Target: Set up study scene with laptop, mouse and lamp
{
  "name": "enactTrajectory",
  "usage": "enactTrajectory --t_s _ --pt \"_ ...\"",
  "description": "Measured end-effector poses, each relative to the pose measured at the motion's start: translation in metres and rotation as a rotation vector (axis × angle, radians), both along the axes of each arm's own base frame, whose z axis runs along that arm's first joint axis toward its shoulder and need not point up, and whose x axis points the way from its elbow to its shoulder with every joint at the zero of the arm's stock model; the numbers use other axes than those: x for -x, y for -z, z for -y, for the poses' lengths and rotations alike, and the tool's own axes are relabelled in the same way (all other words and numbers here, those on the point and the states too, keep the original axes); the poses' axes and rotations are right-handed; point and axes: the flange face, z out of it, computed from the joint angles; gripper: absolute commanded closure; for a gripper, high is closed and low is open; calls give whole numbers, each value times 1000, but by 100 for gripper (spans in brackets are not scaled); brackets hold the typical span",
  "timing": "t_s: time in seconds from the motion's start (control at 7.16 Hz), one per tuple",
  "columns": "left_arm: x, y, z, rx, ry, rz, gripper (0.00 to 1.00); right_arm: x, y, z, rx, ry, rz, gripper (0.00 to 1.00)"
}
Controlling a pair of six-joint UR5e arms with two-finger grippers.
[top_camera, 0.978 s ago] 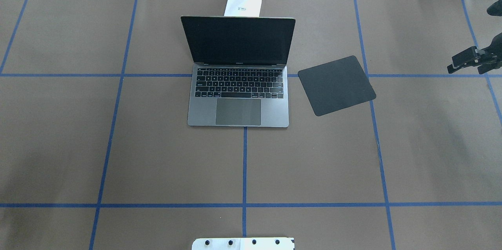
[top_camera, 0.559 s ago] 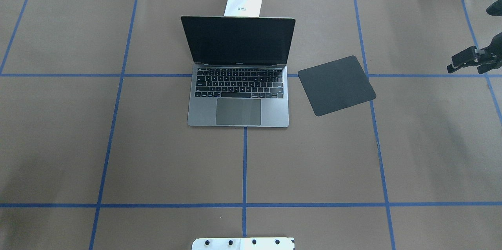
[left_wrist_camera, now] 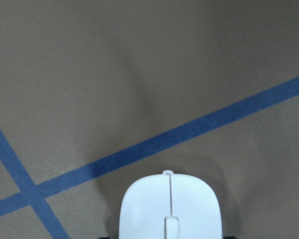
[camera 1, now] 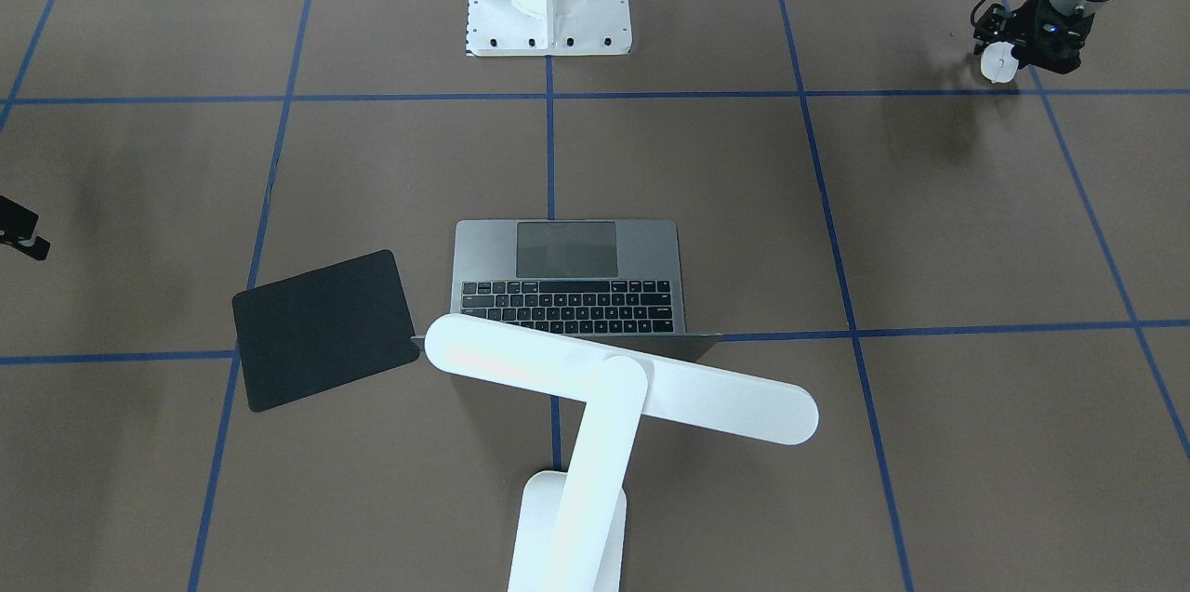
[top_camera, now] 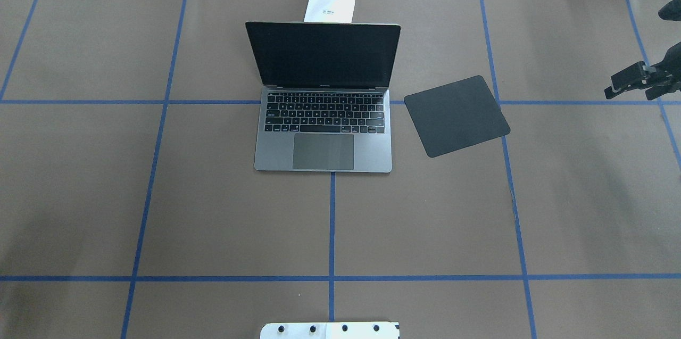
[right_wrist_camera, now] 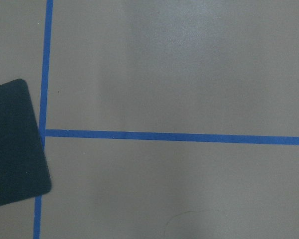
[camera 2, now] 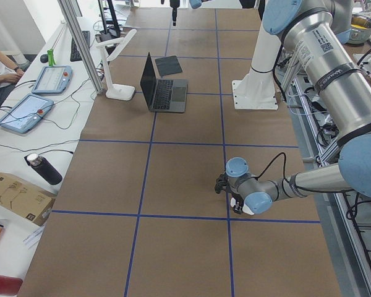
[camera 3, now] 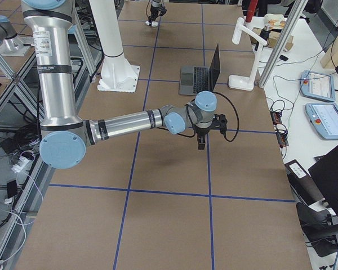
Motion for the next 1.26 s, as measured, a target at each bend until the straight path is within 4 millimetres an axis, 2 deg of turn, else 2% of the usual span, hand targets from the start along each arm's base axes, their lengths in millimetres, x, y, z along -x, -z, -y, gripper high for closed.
enactTrajectory --t_s 0.42,0.84,0.98,1.12,1.26 --pt "-13 23 9 -31 14 -66 100 1 3 3 -2 2 4 1" --pt "-61 74 40 -73 40 -182 100 3 4 8 -2 1 2 1" --pt "-79 93 51 -74 57 -215 100 4 2 8 -1 1 0 1" --pt "-97 121 63 -75 69 -235 100 5 1 10 1 2 -2 1" --pt "-117 162 78 -75 80 -244 100 5 0 12 2 2 -4 1"
